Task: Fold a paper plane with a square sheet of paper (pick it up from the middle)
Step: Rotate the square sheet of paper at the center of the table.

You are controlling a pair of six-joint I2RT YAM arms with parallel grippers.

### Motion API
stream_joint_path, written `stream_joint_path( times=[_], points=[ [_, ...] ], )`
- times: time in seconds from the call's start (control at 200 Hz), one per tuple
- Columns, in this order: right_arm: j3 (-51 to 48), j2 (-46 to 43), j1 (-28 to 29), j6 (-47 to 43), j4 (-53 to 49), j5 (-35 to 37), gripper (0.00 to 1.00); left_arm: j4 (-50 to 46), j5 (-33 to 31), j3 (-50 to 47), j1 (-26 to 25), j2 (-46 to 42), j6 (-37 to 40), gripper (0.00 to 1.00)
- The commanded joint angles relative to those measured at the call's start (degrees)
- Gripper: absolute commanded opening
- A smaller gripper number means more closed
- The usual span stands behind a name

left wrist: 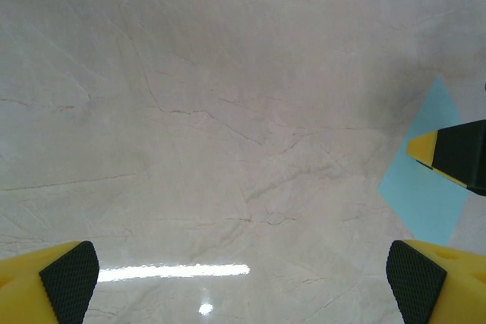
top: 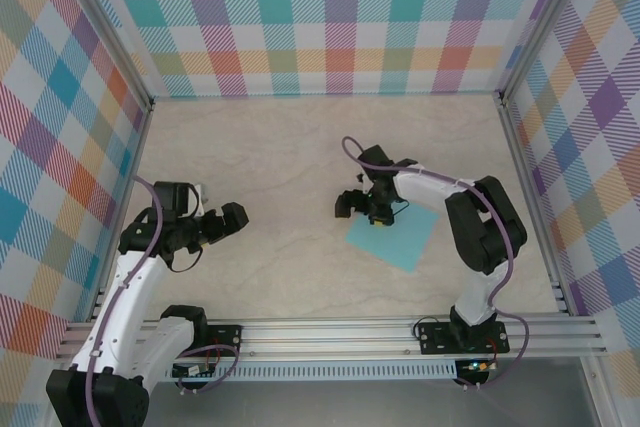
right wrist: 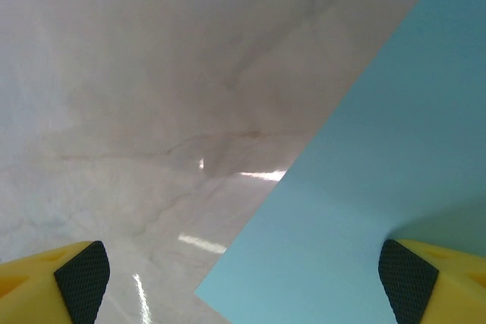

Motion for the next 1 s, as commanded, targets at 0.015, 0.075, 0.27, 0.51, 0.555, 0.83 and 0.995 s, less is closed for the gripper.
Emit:
stream_joint_path(
  times=[0.015,0.075,0.27,0.51,0.555,0.83,0.995],
  points=[
    [-2.4,1.8,6.0,-1.7,-3.0,-0.6,0.95,-1.6,1.5,1.4,0.8,1.0,1.5,1.00],
    [-2.7,1.4,8.2,-2.0,-3.1,-0.8,0.95,-1.0,2.3,1.1,0.8,0.6,1.5,1.00],
    [0.1,1.6,15.5,-4.4,-5.4,-0.8,0.94,-0.2,4.3,0.7,0.7,0.0,1.5,1.00],
    [3.9,-3.3,18.4,-1.1,-11.9,8.9,0.95,-0.2,5.5,0.7,0.8,0.0,1.8,1.00],
    [4.0,-5.3,18.4,1.2,-13.3,13.6,0.97,-0.2,5.8,0.7,0.8,-0.1,1.9,1.00],
    [-0.5,-9.0,14.0,12.2,-14.7,19.0,0.97,-0.1,5.8,0.3,0.3,-1.4,1.9,1.00],
    [-1.9,-6.9,12.3,12.7,-12.1,15.5,0.96,0.0,5.7,0.4,0.3,-0.9,1.7,1.00]
  ],
)
